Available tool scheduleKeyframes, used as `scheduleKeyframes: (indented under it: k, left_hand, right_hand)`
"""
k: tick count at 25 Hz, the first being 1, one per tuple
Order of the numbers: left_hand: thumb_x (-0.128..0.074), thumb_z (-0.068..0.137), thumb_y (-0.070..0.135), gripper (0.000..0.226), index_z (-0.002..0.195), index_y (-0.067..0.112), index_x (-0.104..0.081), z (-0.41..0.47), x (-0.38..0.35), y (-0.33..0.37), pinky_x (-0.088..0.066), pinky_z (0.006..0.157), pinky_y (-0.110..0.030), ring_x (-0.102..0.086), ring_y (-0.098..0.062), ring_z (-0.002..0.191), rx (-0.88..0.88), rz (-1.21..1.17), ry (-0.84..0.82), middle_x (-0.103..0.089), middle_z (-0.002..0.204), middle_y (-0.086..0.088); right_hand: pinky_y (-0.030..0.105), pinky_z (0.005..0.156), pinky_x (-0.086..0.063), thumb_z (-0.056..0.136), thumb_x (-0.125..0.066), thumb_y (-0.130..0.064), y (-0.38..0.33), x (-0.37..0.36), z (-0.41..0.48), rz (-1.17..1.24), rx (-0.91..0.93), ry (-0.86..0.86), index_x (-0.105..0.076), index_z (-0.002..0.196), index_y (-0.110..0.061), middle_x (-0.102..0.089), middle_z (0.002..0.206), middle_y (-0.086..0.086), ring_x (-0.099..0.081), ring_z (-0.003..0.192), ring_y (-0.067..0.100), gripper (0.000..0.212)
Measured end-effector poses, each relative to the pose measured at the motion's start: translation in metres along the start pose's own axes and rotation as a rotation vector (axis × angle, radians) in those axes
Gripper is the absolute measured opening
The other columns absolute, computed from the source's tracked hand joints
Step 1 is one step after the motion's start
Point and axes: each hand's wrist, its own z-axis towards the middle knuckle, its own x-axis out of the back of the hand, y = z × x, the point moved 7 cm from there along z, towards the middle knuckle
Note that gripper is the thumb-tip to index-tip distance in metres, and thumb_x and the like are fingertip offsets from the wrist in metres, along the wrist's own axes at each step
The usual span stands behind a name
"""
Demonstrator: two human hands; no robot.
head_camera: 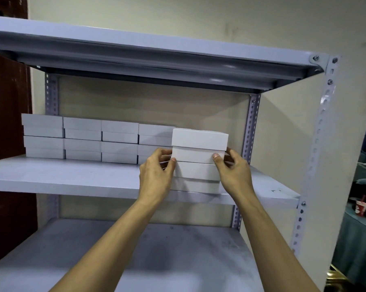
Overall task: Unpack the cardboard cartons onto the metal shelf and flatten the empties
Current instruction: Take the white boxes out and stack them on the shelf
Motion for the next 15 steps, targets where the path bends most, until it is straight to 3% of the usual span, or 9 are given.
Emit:
scheduleKeyframes:
  k: [4, 8, 11, 13, 15]
  left_hand:
    - [-0.067, 0.095, 0.03, 0.014, 0.103, 0.02, -0.074, 0.007, 0.003, -0.01, -0.056, 0.088, -0.036, -0.069, -0.008, 0.09, 0.025, 0.002, 0.009, -0.071, 0.086, 0.014]
    - [-0.071, 0.093, 0.029, 0.014, 0.099, 0.018, -0.077, 0.016, 0.0, -0.02, -0.059, 0.084, -0.038, -0.072, -0.01, 0.083, 0.049, -0.052, -0.002, -0.076, 0.086, 0.007]
    - [-0.071, 0.093, 0.029, 0.015, 0.099, 0.017, -0.077, 0.019, -0.003, -0.022, -0.059, 0.083, -0.038, -0.072, -0.012, 0.084, 0.034, -0.05, -0.005, -0.076, 0.087, 0.006]
    - [-0.07, 0.093, 0.029, 0.016, 0.1, 0.017, -0.077, 0.021, -0.006, -0.023, -0.059, 0.083, -0.038, -0.072, -0.013, 0.083, 0.026, -0.04, -0.017, -0.077, 0.088, 0.005]
    - [-0.069, 0.093, 0.028, 0.016, 0.1, 0.016, -0.077, 0.025, -0.012, -0.024, -0.059, 0.082, -0.039, -0.072, -0.013, 0.082, 0.023, -0.047, -0.037, -0.077, 0.087, 0.005]
  right_hand:
    - [0.02, 0.086, -0.051, 0.093, -0.07, -0.037, 0.01, 0.003, -0.012, -0.033, -0.027, 0.076, -0.07, 0.12, -0.019, -0.071, 0.107, -0.009, -0.066, 0.097, 0.005, 0.032]
    - [0.007, 0.073, -0.042, 0.089, -0.076, -0.037, 0.013, 0.009, -0.017, -0.028, -0.048, 0.178, -0.074, 0.116, -0.015, -0.07, 0.098, -0.009, -0.066, 0.09, 0.005, 0.035]
    - [0.003, 0.072, -0.04, 0.09, -0.076, -0.034, 0.011, 0.008, -0.016, -0.06, -0.03, 0.181, -0.076, 0.115, -0.014, -0.073, 0.099, -0.009, -0.063, 0.082, -0.004, 0.032]
    - [0.006, 0.077, -0.041, 0.092, -0.074, -0.031, 0.012, 0.008, -0.013, -0.081, -0.027, 0.166, -0.076, 0.115, -0.013, -0.074, 0.101, -0.008, -0.06, 0.079, -0.01, 0.029]
    - [0.014, 0.084, -0.044, 0.094, -0.072, -0.028, 0.016, 0.008, -0.009, -0.081, -0.035, 0.152, -0.074, 0.119, -0.012, -0.071, 0.1, -0.009, -0.061, 0.082, -0.003, 0.03]
